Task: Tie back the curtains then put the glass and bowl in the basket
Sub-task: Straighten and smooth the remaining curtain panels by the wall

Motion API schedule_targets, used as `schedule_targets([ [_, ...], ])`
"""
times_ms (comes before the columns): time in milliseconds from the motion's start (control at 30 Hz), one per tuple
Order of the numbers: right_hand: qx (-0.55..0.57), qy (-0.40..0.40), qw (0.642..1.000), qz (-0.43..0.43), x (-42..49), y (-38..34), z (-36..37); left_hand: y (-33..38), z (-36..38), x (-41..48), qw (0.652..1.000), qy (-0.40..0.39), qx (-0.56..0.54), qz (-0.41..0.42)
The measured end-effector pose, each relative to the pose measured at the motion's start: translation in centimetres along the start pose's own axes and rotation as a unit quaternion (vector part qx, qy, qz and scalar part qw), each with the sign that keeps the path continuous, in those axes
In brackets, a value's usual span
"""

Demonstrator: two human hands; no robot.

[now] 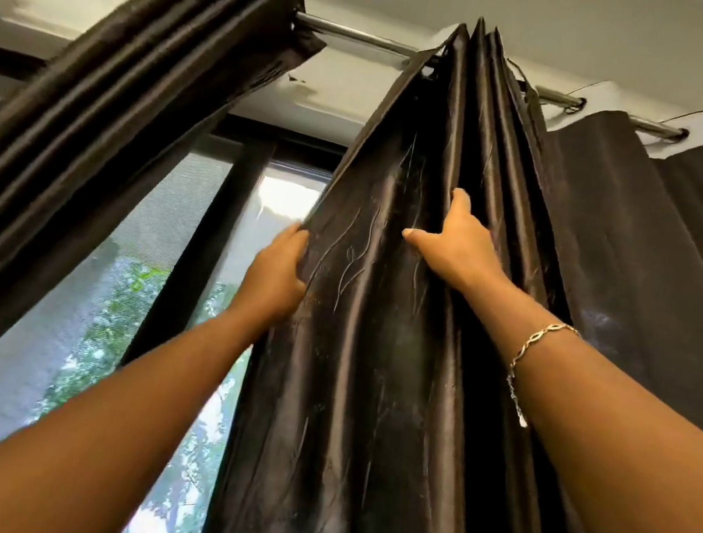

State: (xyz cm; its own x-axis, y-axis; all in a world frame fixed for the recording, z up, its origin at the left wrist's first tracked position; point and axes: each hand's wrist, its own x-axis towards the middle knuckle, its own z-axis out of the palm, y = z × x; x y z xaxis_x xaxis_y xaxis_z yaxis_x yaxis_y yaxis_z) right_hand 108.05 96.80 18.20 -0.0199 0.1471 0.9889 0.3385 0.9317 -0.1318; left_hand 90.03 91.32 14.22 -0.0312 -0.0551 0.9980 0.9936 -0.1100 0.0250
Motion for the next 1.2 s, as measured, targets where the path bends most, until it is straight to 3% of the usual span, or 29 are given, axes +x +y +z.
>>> schedule_targets([
  [300, 0.014, 0.039, 0.998, 0.037, 1.4, -5.2, 4.9, -8.7, -7.9, 3.1, 0.998, 0.025, -0.048, -0.026],
  [433, 0.014, 0.031, 0.999, 0.037, 1.4, -7.5, 7.3, -16.8, -13.1, 5.3, 0.992, 0.051, -0.04, -0.112],
  [567, 0.021, 0.008, 0.999, 0.027, 0.9, -9.8, 9.8, -25.1, -17.5, 8.3, 0.991, 0.056, -0.013, -0.119],
  [667, 0.013, 0.012, 0.999, 0.028, 0.4, -10.7, 11.3, -21.4, -19.1, 6.3, 0.993, 0.052, -0.004, -0.106],
  [833, 0.022, 0.009, 0.998, 0.057, -0.2, -10.3, 12.1, -15.3, -16.9, 2.9, 1.0, -0.009, -0.006, -0.004],
  [1000, 0.013, 0.027, 0.998, 0.055, -1.0, -8.5, 10.7, -12.9, -13.6, 0.3, 0.997, -0.023, -0.074, 0.001],
  [1200, 0.055, 0.081, 0.993, 0.068, -2.2, -5.4, 8.1, -11.7, -10.4, -3.5, 0.997, -0.032, -0.062, -0.018],
])
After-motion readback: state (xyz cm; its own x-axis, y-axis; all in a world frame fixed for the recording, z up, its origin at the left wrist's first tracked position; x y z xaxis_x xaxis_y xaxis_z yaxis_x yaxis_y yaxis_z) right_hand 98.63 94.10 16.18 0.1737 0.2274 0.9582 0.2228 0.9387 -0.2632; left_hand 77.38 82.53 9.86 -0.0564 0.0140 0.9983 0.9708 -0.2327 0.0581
